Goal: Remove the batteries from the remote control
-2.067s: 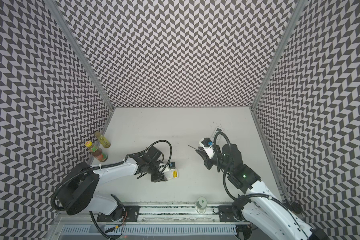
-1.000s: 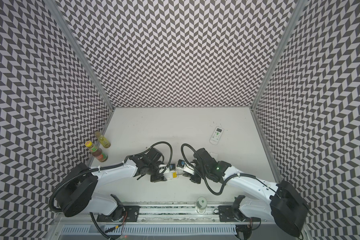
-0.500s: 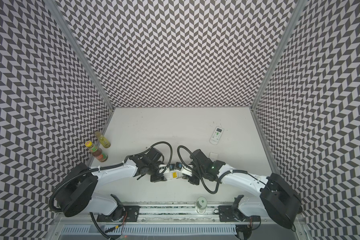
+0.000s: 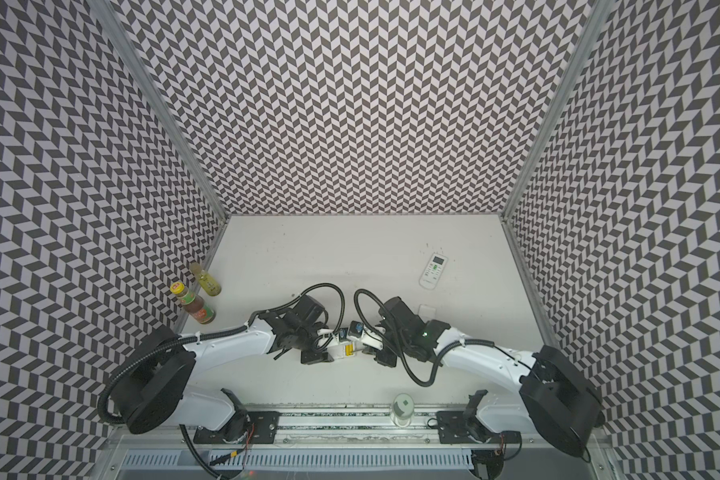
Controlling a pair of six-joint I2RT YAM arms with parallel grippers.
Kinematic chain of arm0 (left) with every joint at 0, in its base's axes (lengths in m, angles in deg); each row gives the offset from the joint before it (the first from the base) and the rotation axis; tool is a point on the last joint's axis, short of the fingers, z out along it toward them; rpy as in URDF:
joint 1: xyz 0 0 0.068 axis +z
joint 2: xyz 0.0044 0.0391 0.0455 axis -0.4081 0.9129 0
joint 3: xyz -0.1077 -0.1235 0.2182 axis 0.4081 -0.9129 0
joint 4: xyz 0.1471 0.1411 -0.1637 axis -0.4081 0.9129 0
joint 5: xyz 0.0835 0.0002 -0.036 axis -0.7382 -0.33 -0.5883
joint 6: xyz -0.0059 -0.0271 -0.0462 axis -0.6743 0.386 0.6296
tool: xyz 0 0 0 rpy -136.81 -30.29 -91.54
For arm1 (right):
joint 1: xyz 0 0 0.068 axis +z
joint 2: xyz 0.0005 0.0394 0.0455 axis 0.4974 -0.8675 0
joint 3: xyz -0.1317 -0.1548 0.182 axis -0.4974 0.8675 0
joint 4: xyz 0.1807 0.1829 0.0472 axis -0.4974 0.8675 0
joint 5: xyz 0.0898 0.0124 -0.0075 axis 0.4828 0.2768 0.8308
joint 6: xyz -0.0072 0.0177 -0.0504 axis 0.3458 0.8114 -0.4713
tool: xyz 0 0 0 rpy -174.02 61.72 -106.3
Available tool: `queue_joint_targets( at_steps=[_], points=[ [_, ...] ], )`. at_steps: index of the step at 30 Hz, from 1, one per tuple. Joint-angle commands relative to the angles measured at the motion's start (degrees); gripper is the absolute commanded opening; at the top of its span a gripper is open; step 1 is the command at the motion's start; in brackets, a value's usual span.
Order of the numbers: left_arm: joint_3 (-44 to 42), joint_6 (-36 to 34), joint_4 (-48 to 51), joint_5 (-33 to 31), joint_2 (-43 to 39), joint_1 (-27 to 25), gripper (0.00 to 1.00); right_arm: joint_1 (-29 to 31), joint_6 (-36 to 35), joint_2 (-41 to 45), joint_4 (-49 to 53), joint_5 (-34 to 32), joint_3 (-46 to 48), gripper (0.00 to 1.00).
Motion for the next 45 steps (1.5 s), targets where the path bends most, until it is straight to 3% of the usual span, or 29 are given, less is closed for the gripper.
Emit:
queue_joint_targets(
  at_steps=[1,17,28,45],
  points=[
    [0.6,-1.4,0.9,0.3,-0.2,-0.4,0.43,0.4,0.3,-1.1,-2.2,-0.4,-1.3,0.00],
    [1.0,-1.3,0.8,0.1,0.0,-0.3,0.43,0.5,-0.2,-1.9,-0.2,1.9,-1.3,0.00],
    [0.0,-1.9,0.1,0.2,0.1,-0.4,0.43,0.5,-0.3,1.2,-2.8,0.0,2.0,0.00],
    [0.9,-1.9,0.9,0.0,1.0,-0.4,0.43,1.3,-2.6,-1.9,-1.8,0.2,1.0,0.00]
  ],
)
